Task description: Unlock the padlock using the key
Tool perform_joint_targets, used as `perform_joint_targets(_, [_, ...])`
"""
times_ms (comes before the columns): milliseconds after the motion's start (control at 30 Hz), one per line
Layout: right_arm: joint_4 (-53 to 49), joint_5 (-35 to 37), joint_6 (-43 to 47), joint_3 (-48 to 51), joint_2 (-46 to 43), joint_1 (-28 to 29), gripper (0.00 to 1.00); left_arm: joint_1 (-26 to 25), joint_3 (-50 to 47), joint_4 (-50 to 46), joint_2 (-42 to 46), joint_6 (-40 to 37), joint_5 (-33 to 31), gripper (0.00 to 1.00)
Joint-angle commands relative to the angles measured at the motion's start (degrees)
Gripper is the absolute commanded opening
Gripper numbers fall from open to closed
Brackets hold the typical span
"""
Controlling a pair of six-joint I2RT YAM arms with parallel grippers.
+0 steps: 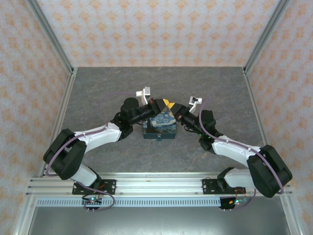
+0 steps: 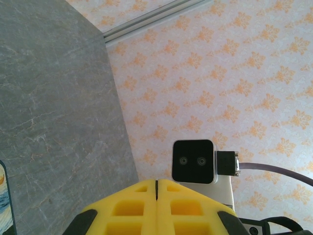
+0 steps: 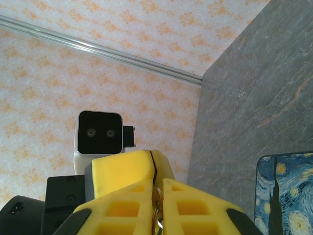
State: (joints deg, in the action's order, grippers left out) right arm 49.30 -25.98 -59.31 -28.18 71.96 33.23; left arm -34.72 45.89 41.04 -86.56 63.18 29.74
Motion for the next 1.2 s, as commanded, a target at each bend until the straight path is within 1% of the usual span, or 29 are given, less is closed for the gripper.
perform_joint_targets(0, [2.44,-1.19,0.85,-0.42,0.18,0.49,0.03,0.18,-0.10,1.11,-0.54,0.02,0.94,0.00])
perform_joint_targets(67, [2.08,-1.10,0.99,-0.64,0.20,0.45,0.00,0.18,-0.24,1.27,-0.56,0.10,0.97,0.00])
perform_joint_targets(267, [1.33,-0.23,1.19,0.07,-0.46,0.44,0.00,0.18,-0.07,-0.49,-0.10,0.19,0.61,0.00])
perform_joint_targets(300, [1.27,-0.18,1.19,0.40,-0.68,0.43,0.00,0.18,0.07,-1.73,0.27,0.15,-0.02,0.08])
perform_joint_targets(333, [0.90,0.07,1.15,0.65,-0.93,0.35,0.00,0.25,0.04,-2.90,0.82,0.06,-0.94,0.25])
perform_joint_targets(367, [0.03,0.24,1.37,0.92,-1.62,0.37,0.00,0.43,-0.03,-4.63,1.69,-0.20,-1.92,0.48])
perform_joint_targets(400, [-0.58,0.40,1.62,1.23,-2.18,0.35,0.00,0.68,-0.18,-6.34,2.81,-0.70,-2.98,0.62])
perform_joint_targets(467, [-2.15,0.80,1.86,1.93,-3.50,0.26,0.00,1.25,-0.25,-10.25,5.36,-2.05,-4.59,0.76])
perform_joint_targets(500, [-2.98,0.77,2.04,2.26,-3.77,0.22,0.00,1.59,-0.34,-12.75,6.81,-2.88,-5.38,0.80])
perform_joint_targets(533, [-3.56,0.82,2.17,2.45,-3.85,0.09,0.00,1.96,-0.58,-14.72,8.23,-3.69,-5.90,0.82])
perform_joint_targets(567, [-4.41,0.75,2.26,2.77,-5.61,0.04,0.00,2.20,-0.94,-17.25,9.84,-4.89,-6.37,0.85])
perform_joint_targets(700, [-8.65,1.45,2.54,3.53,-7.59,-0.10,0.00,2.46,-0.94,-32.64,15.83,-11.82,-8.54,0.91])
perform_joint_targets(800, [-11.26,2.48,1.78,3.99,-7.89,-0.07,0.00,2.37,-1.76,-43.41,18.90,-17.37,-9.67,0.92])
perform_joint_targets(900, [-13.12,3.94,0.39,4.19,-7.42,-0.04,0.00,1.65,-4.27,-50.78,21.24,-22.19,-11.26,0.92])
perform_joint_targets(967, [-13.81,4.85,-0.53,4.19,-6.73,-0.08,0.00,0.21,-7.51,-51.78,22.68,-23.89,-11.75,0.92])
perform_joint_targets(1033, [-14.14,5.65,-1.69,3.94,-5.54,-0.09,0.00,-2.34,-10.70,-51.71,23.28,-24.72,-13.44,0.92])
perform_joint_targets(1167, [-13.13,5.94,-3.38,2.51,-1.72,0.07,0.00,-7.34,-16.32,-45.95,21.16,-24.73,-17.33,0.86])
